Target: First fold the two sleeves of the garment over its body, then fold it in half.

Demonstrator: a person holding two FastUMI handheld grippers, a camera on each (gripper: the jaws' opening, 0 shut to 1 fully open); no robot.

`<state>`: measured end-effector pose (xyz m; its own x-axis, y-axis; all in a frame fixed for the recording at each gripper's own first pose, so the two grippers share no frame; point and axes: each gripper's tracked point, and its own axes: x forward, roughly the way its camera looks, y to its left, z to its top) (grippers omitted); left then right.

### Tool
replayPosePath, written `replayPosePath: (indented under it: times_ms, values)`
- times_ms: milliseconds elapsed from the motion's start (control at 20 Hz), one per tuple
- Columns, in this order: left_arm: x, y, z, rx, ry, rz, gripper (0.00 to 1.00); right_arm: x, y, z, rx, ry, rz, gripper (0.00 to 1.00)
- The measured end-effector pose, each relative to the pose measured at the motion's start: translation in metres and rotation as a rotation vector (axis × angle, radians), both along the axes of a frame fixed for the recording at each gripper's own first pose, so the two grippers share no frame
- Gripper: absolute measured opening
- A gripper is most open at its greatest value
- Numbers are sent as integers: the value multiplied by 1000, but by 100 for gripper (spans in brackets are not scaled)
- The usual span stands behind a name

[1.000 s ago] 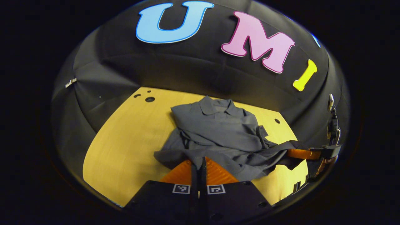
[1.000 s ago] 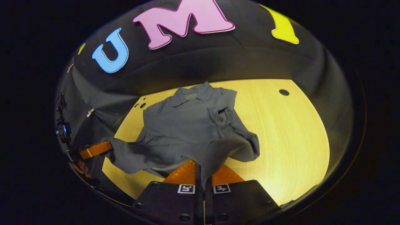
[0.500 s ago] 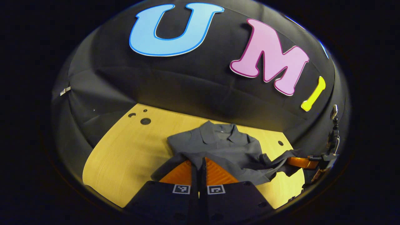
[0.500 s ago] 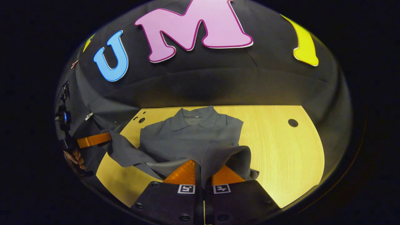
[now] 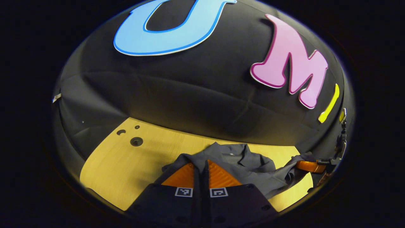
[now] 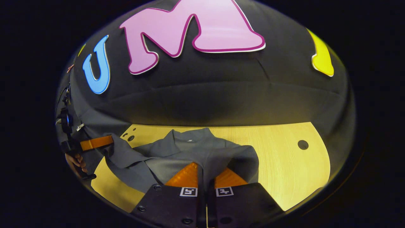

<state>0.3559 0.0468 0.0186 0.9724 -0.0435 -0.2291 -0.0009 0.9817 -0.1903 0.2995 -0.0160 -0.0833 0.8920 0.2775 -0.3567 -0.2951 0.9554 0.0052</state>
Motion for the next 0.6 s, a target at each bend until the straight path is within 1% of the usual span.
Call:
replayPosePath:
  times_ms: [150, 200, 250, 400, 500, 550, 600]
  values:
    - [36, 8, -14, -2, 1, 7, 5, 32, 3, -12, -4, -9, -14, 6]
    - [47, 9, -20, -5, 0, 6, 9, 41, 3, -18, -7, -8, -21, 6]
    - [55, 9, -26, -7, 4, 6, 5, 49, 1, -25, -10, -7, -29, 6]
    - [71, 14, -52, -23, 37, 28, 5, 65, -1, -52, -21, 23, -49, 7]
    - [78, 16, -63, -42, 53, 47, 7, 69, -4, -63, -42, 38, -61, 12]
    - [78, 16, -66, -49, 62, 48, 8, 72, -6, -68, -52, 41, -66, 20]
    - [78, 18, -70, -46, 72, 61, 12, 73, -7, -71, -53, 47, -67, 28]
